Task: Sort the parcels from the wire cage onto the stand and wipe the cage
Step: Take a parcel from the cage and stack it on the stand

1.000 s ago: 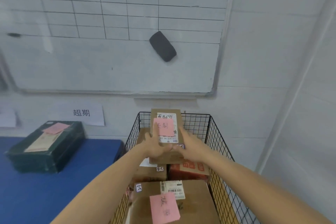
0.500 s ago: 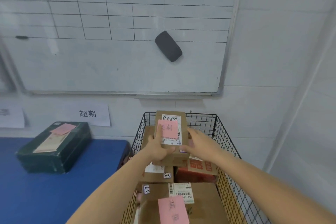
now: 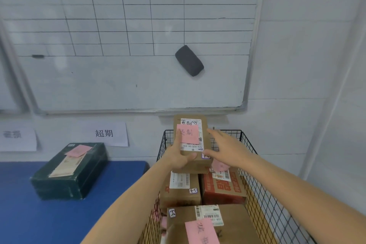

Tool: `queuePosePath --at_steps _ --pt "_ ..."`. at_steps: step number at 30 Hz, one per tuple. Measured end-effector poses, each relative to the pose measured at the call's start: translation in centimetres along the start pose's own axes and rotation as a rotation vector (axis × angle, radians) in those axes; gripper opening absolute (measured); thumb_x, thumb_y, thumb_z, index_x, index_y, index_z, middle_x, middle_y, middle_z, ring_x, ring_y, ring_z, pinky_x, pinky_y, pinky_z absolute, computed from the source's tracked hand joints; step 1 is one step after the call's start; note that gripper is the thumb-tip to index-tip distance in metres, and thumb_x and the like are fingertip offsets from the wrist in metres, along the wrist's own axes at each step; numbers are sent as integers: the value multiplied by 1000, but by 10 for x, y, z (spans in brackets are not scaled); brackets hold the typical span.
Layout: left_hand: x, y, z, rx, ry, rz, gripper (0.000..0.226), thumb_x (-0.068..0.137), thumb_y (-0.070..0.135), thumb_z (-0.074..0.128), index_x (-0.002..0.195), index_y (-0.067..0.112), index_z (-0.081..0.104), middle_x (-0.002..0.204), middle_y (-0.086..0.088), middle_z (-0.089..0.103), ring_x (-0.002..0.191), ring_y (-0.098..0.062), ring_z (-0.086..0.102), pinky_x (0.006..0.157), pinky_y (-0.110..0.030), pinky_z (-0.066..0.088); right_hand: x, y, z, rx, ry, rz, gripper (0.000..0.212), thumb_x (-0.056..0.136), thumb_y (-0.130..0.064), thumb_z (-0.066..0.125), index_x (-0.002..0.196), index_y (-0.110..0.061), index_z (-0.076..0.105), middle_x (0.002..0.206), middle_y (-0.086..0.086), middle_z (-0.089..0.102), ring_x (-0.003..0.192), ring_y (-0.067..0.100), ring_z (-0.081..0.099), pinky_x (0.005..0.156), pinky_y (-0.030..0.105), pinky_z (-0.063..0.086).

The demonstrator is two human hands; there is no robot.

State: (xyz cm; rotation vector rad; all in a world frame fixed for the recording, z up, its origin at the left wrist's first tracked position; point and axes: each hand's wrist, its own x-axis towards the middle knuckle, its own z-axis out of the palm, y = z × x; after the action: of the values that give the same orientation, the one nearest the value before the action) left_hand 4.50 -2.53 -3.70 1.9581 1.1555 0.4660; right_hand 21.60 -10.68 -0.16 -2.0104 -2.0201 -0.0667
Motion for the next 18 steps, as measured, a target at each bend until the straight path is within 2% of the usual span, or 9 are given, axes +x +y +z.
queuePosePath --at_steps 4,10,14,16,18 --pt "-1 6 -19 18 43 80 106 87 37 66 147 33 -21 146 3 43 132 -22 42 109 -41 36 -2 -14 -15 14 51 29 82 88 -56 55 153 -22 18 153 2 36 137 17 37 109 35 35" --pt "-21 14 -54 -55 108 99 107 82 40 70 146 44 -17 141 -2 45 119 -28 52 90 -46 53 -17 -48 -42 -12 110 32 85 90 -56 54 154 -17 15 158 3 26 142 19 31 112 33 29" --pt "-43 22 -78 -84 156 96 103 87 33 67 146 43 -16 132 -1 49 102 -29 61 74 -46 58 -24 -70 -58 4 141 6 82 89 -57 54 153 -18 20 155 3 31 139 19 34 111 36 34" --pt "-58 22 -87 -76 174 95 102 87 32 67 147 42 -15 131 -1 49 100 -28 60 73 -46 59 -30 -85 -61 36 144 -17 78 90 -55 55 152 -21 22 153 1 36 137 18 38 108 36 37" --pt "-73 18 -98 -51 191 99 103 87 33 67 148 40 -14 135 -2 48 108 -27 56 81 -45 57 -36 -102 -62 56 136 -34 76 91 -52 56 152 -23 22 152 0 37 136 17 38 106 34 36"
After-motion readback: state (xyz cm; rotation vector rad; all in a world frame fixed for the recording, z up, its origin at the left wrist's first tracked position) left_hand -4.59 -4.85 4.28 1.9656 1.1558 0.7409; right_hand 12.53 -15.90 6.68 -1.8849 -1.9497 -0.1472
